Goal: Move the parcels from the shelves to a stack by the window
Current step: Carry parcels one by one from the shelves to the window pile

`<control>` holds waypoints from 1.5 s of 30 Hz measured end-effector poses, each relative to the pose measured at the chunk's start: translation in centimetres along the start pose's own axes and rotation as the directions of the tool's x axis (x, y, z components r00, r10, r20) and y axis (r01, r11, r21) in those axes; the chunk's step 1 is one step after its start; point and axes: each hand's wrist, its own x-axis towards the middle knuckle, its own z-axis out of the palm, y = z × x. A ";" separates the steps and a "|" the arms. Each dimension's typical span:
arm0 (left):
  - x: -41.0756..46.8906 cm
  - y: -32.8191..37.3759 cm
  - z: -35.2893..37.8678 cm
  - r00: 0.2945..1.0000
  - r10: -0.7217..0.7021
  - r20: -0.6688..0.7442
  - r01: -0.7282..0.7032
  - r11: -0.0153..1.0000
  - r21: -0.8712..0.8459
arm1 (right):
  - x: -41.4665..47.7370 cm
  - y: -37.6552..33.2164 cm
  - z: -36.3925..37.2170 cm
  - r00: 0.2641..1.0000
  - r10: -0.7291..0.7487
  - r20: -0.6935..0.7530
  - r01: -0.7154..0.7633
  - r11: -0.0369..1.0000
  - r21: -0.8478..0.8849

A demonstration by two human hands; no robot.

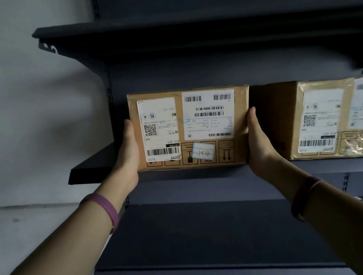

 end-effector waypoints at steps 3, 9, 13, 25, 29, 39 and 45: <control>-2.4 0.6 -0.4 1.000 0.006 -0.020 -0.006 1.000 -0.003 | -2.1 -0.6 -0.1 1.000 0.002 0.004 -0.002 1.000 0.006; -10.6 2.5 -1.5 0.988 0.023 -0.153 -0.018 0.999 0.030 | -9.1 -2.4 -0.8 0.999 -0.003 0.048 0.001 0.999 0.034; -17.6 4.0 -2.4 0.983 0.045 -0.178 -0.036 0.998 0.055 | -14.9 -3.9 -1.5 0.992 -0.002 0.124 -0.003 0.999 0.041; -34.0 8.3 4.2 0.984 0.114 -0.136 -0.109 0.993 0.048 | -29.7 -11.4 -10.2 0.989 -0.135 0.062 0.134 0.991 0.017; -37.0 8.4 9.4 0.991 0.128 -0.039 -0.127 0.992 0.010 | -33.8 -13.8 -15.5 0.984 -0.159 -0.077 0.159 0.987 -0.009; -43.3 4.6 26.4 0.881 0.056 0.469 -0.015 0.996 -0.091 | -44.6 -17.7 -30.8 0.823 -0.219 -0.524 0.166 0.975 -0.148; -48.3 2.8 36.0 0.697 0.000 0.717 0.104 0.989 -0.101 | -51.7 -19.5 -37.0 0.656 -0.333 -0.678 0.169 0.940 -0.298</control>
